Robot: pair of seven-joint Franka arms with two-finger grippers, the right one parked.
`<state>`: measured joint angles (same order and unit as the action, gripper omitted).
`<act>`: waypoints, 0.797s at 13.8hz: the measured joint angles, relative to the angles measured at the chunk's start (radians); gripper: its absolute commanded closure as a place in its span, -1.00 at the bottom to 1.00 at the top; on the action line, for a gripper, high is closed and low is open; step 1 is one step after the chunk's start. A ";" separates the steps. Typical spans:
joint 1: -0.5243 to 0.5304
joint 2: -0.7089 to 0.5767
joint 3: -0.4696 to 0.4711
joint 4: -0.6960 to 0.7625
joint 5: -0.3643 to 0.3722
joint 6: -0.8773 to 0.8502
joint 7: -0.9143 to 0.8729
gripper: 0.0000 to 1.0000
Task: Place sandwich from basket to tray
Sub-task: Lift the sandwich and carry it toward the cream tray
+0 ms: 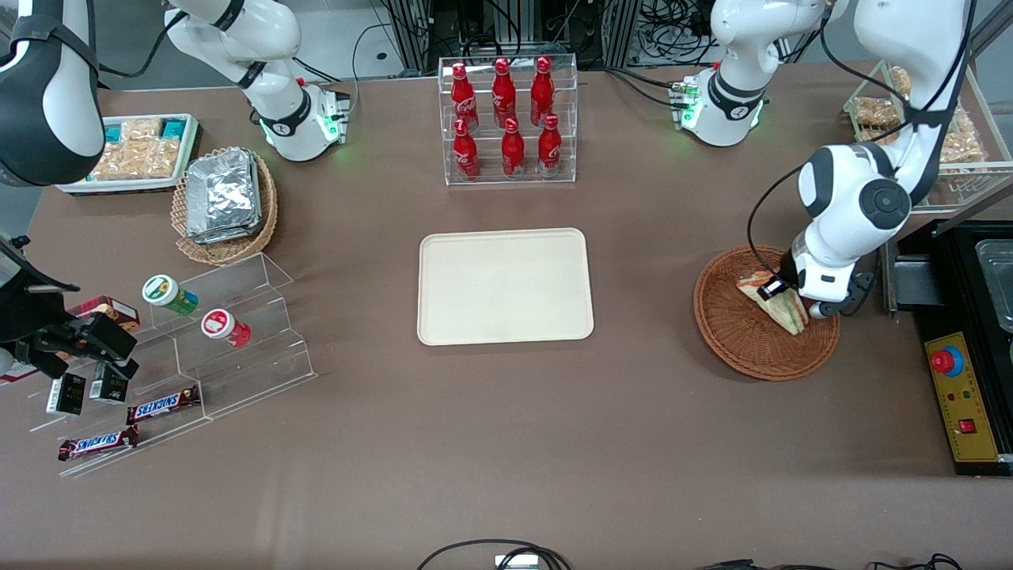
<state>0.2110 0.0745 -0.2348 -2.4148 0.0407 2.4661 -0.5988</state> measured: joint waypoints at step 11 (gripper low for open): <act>-0.019 -0.062 -0.346 0.286 0.000 -0.335 -0.119 1.00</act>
<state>0.1919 0.0127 -0.5807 -2.1288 0.0404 2.1315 -0.7177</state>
